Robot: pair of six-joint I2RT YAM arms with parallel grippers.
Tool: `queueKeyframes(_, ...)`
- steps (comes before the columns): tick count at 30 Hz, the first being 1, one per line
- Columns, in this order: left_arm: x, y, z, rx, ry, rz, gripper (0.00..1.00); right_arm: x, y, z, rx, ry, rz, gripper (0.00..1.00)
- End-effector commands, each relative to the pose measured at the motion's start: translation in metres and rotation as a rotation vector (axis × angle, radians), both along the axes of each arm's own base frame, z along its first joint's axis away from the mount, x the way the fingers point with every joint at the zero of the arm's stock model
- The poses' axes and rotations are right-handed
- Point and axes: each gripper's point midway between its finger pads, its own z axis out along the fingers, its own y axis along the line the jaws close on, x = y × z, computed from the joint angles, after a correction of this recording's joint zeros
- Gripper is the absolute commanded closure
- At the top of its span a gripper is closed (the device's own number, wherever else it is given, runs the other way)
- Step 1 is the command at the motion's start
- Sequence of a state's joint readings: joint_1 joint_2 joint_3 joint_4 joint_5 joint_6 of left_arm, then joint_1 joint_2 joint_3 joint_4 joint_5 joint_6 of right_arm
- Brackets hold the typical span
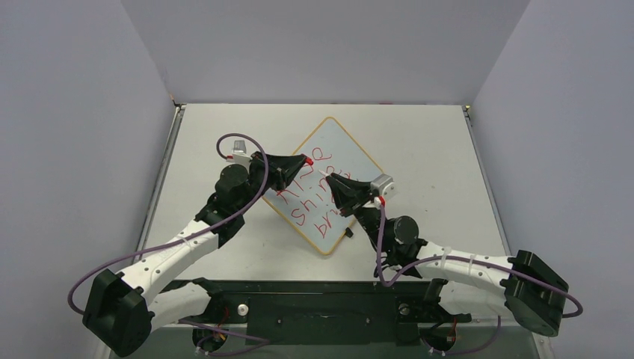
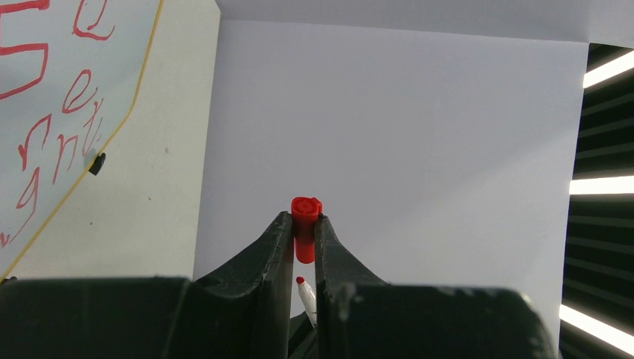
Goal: Write a sentence on the whiteboard
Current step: Insert the whiteboard marker without the cap into the pen cap.
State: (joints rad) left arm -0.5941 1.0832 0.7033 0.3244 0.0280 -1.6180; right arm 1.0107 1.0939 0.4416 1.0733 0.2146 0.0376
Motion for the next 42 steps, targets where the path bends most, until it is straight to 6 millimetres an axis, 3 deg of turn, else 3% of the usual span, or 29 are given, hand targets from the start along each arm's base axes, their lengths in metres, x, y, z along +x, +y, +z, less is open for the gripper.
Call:
queueKeyframes(1,-0.001,-0.003,0.041,-0.077,-0.09,-0.012,1.0,-0.003,0.001,0.037,0.095,-0.062,0.007,1.0)
queueKeyframes(42,-0.005,-0.003,0.033,-0.087,-0.047,-0.024,1.0,0.01,0.01,0.039,0.066,-0.049,-0.037,1.0)
